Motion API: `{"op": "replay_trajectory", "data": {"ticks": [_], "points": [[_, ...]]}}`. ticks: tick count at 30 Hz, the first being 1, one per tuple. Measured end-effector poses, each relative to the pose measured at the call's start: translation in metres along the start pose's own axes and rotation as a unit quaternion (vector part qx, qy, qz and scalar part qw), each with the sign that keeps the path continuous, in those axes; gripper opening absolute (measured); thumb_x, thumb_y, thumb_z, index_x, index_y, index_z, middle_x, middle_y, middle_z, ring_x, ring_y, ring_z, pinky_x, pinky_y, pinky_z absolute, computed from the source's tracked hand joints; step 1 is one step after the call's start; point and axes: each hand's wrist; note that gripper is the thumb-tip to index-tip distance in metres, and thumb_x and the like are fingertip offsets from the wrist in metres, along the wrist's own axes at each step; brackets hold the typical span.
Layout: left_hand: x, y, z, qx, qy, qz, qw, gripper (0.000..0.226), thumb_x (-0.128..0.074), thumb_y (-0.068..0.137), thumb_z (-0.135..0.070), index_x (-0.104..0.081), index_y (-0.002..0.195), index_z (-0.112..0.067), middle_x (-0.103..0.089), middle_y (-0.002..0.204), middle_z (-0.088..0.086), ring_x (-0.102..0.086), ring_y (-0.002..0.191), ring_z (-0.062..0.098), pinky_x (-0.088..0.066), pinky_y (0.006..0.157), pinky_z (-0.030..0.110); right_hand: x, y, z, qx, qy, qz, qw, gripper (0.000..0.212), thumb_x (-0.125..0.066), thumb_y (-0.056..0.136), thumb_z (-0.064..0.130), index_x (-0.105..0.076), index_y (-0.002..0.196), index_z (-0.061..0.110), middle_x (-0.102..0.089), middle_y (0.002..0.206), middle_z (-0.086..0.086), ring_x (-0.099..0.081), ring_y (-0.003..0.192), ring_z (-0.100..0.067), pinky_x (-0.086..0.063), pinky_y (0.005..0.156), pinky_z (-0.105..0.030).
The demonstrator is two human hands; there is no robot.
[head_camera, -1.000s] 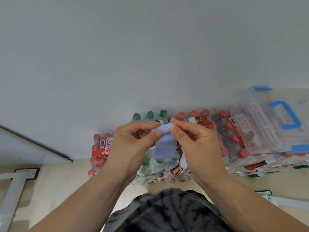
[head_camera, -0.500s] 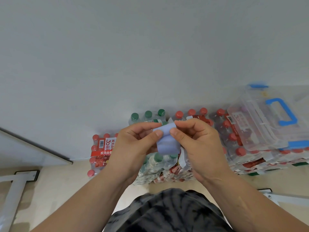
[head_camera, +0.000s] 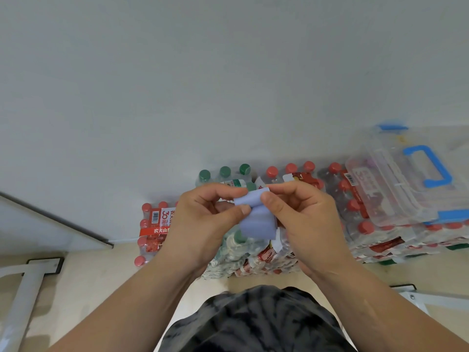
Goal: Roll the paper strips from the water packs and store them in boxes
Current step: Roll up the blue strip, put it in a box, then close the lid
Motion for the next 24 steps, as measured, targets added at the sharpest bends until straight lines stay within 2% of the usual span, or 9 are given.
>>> {"op": "replay_trajectory", "data": {"ticks": [2, 5, 8, 10, 13, 15, 18, 20, 24], "points": [[-0.001, -0.001, -0.001, 0.006, -0.012, 0.007, 1.000, 0.035, -0.074, 0.078, 0.011, -0.079, 0.078, -0.023, -0.068, 0.065, 0.006, -0.065, 0.064, 0.013, -0.058, 0.068, 0.026, 0.001, 0.000, 0.001, 0.002, -0.002, -0.009, 1.000, 0.024, -0.075, 0.073, 0.034, -0.077, 0.091, 0.020, -0.078, 0.089, 0.003, -0.073, 0.079, -0.011, -0.060, 0.068, -0.026], [-0.002, 0.000, -0.002, 0.012, -0.046, 0.012, 0.999, 0.030, -0.074, 0.078, 0.008, -0.078, 0.084, -0.021, -0.073, 0.087, 0.013, -0.069, 0.078, 0.027, -0.060, 0.069, 0.031, 0.002, -0.002, 0.000, 0.010, 0.013, -0.020, 1.000, 0.018, -0.076, 0.072, 0.031, -0.079, 0.089, 0.027, -0.078, 0.094, 0.008, -0.074, 0.082, -0.008, -0.058, 0.068, -0.022], [-0.005, 0.000, -0.001, 0.042, -0.071, 0.006, 0.997, 0.015, -0.075, 0.079, -0.010, -0.075, 0.093, -0.017, -0.071, 0.091, 0.019, -0.069, 0.085, 0.041, -0.061, 0.076, 0.051, 0.003, -0.002, 0.000, 0.030, 0.003, -0.018, 0.999, 0.019, -0.078, 0.080, 0.019, -0.078, 0.092, 0.033, -0.078, 0.094, 0.018, -0.074, 0.089, -0.004, -0.057, 0.074, -0.018], [-0.007, 0.001, 0.000, 0.055, -0.063, 0.009, 0.997, 0.011, -0.072, 0.084, -0.009, -0.076, 0.092, -0.016, -0.073, 0.094, 0.022, -0.068, 0.092, 0.047, -0.058, 0.082, 0.058, 0.004, -0.002, 0.001, 0.037, -0.007, -0.011, 0.999, 0.024, -0.076, 0.084, 0.011, -0.077, 0.094, 0.032, -0.078, 0.096, 0.020, -0.074, 0.091, -0.003, -0.056, 0.076, -0.017], [-0.010, 0.002, 0.000, 0.052, -0.058, 0.004, 0.997, 0.014, -0.071, 0.085, -0.001, -0.077, 0.089, -0.014, -0.074, 0.091, 0.018, -0.070, 0.086, 0.037, -0.059, 0.079, 0.050, 0.004, -0.001, 0.000, 0.022, 0.018, -0.004, 1.000, 0.025, -0.075, 0.085, 0.008, -0.078, 0.097, 0.030, -0.078, 0.096, 0.013, -0.074, 0.087, -0.006, -0.057, 0.071, -0.020], [-0.010, 0.003, 0.000, 0.052, -0.067, -0.006, 0.996, 0.016, -0.072, 0.083, 0.002, -0.076, 0.085, -0.014, -0.073, 0.093, 0.020, -0.068, 0.085, 0.034, -0.060, 0.077, 0.046, 0.006, 0.001, 0.000, 0.006, 0.024, 0.014, 1.000, 0.033, -0.075, 0.085, 0.002, -0.074, 0.106, 0.028, -0.078, 0.091, 0.007, -0.074, 0.083, -0.009, -0.058, 0.070, -0.023], [-0.012, 0.003, 0.001, 0.077, -0.104, -0.013, 0.992, 0.015, -0.073, 0.082, 0.001, -0.077, 0.084, -0.013, -0.066, 0.101, 0.033, -0.066, 0.087, 0.036, -0.057, 0.083, 0.054, 0.011, 0.005, 0.000, -0.010, 0.009, 0.042, 0.999, 0.046, -0.076, 0.083, -0.003, -0.068, 0.120, 0.023, -0.076, 0.080, 0.003, -0.073, 0.077, -0.010, -0.059, 0.073, -0.028], [-0.012, 0.003, 0.001, 0.087, -0.116, -0.012, 0.989, 0.013, -0.074, 0.080, 0.000, -0.077, 0.086, -0.011, -0.065, 0.106, 0.035, -0.066, 0.088, 0.037, -0.054, 0.087, 0.059, 0.014, 0.008, 0.002, -0.016, 0.008, 0.048, 0.999, 0.044, -0.076, 0.083, -0.005, -0.068, 0.118, 0.020, -0.075, 0.075, 0.004, -0.072, 0.075, -0.009, -0.057, 0.070, -0.026], [-0.012, 0.005, 0.001, 0.106, -0.138, -0.012, 0.985, 0.012, -0.067, 0.084, 0.003, -0.072, 0.093, -0.004, -0.074, 0.098, 0.024, -0.071, 0.084, 0.034, -0.061, 0.077, 0.045, 0.017, 0.011, 0.007, -0.018, 0.016, 0.054, 0.998, 0.038, -0.072, 0.084, -0.010, -0.071, 0.108, 0.020, -0.073, 0.072, 0.004, -0.070, 0.072, -0.009, -0.057, 0.068, -0.026]]}}
Point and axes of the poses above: each hand's wrist, its own y-axis towards the middle knuckle, its own x-axis out of the back of the hand, z = x × y
